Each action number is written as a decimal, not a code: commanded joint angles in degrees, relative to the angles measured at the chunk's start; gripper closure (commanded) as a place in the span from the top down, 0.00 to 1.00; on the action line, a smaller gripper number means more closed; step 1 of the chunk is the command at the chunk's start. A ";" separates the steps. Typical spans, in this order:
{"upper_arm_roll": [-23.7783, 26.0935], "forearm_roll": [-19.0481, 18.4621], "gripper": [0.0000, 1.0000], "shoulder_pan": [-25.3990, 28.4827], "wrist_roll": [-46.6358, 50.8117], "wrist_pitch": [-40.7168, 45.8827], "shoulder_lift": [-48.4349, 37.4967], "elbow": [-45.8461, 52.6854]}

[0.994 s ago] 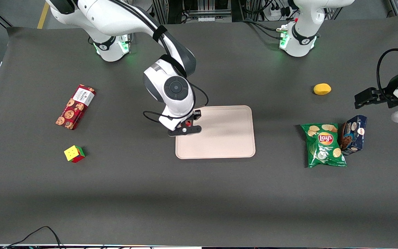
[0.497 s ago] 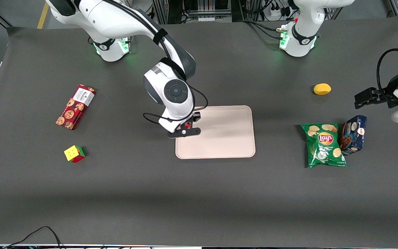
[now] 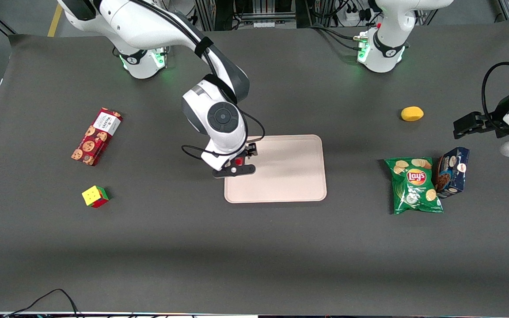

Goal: Place coke bottle on tray

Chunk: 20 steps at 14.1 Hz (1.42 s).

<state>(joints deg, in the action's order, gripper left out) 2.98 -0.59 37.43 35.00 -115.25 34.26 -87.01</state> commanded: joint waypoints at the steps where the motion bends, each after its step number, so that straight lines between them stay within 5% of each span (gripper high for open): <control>1: 0.27 -0.99 1.00 -0.08 1.39 0.03 0.55 1.23; 6: 0.18 -0.99 1.00 -0.17 -1.93 3.26 -6.28 1.93; 12: -7.80 0.42 1.00 -0.96 -17.24 24.07 -24.73 3.95; 15: -8.61 0.33 1.00 -6.65 -20.05 32.27 -32.22 3.34; 20: -8.17 0.33 1.00 -21.85 -25.84 33.51 -35.58 0.79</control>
<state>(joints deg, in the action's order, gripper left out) -6.03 -0.73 23.00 14.04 -81.18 -0.92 -84.08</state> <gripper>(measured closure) 0.000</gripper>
